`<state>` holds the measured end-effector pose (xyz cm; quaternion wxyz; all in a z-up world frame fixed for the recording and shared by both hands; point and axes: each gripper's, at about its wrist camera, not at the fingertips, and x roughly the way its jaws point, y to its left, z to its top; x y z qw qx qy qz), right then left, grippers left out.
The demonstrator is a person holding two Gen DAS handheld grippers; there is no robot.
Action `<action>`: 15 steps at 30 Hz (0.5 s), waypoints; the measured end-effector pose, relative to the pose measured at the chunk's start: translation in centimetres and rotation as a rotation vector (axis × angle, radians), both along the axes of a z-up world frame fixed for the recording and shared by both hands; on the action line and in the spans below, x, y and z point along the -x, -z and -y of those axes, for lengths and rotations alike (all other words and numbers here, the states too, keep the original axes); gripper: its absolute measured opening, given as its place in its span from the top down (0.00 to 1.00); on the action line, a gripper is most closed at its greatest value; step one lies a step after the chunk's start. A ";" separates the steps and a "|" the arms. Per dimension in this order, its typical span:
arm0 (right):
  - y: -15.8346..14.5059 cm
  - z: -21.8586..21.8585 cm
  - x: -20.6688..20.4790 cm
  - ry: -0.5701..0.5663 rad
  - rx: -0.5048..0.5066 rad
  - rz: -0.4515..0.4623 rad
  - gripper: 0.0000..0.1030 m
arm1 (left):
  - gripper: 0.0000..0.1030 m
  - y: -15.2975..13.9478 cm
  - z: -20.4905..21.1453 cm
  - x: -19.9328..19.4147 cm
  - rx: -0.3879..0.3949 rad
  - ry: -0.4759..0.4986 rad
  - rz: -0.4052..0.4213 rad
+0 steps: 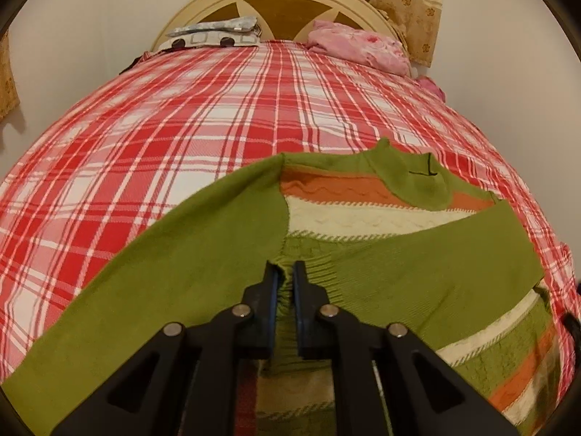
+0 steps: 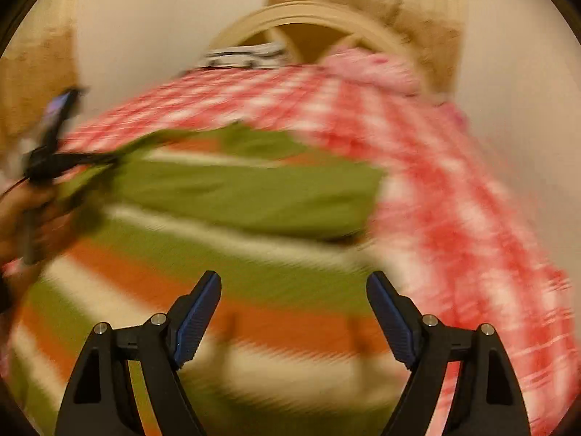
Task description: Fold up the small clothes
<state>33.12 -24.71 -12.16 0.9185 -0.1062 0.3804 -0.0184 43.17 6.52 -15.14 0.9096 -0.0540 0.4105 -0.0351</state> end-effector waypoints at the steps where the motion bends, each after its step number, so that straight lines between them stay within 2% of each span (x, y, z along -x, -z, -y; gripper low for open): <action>1: 0.6 0.9 -1.8 0.043 0.035 -0.029 0.20 | 0.89 0.0 0.0 0.1 0.003 -0.004 0.000; 4: 3.0 2.5 -5.9 0.076 0.035 -0.113 0.20 | 0.81 0.0 0.4 0.3 0.014 0.000 0.002; 5: 3.7 2.8 -6.8 0.089 0.042 -0.118 0.20 | 0.76 0.0 0.5 0.5 0.012 0.001 0.006; 7: 3.8 4.1 -7.5 0.148 0.023 -0.093 0.22 | 0.61 -0.1 0.7 0.9 0.000 0.002 0.014; 8: 3.7 5.2 -7.9 0.214 0.008 -0.091 0.23 | 0.50 0.0 0.7 1.1 -0.003 0.004 0.017; 9: 3.8 6.6 -8.1 0.269 -0.035 -0.098 0.23 | 0.45 0.2 0.8 1.2 -0.006 0.005 0.016; 10: 4.2 8.0 -8.2 0.323 -0.080 -0.121 0.23 | 0.45 0.3 0.8 1.3 -0.009 0.008 0.017; 11: 4.6 8.6 -8.1 0.346 -0.083 -0.140 0.23 | 0.45 0.5 0.8 1.3 -0.013 0.012 0.016; 15: 4.6 9.1 -6.3 0.326 -0.102 -0.137 0.23 | 0.45 1.3 0.8 1.1 -0.021 0.015 -0.005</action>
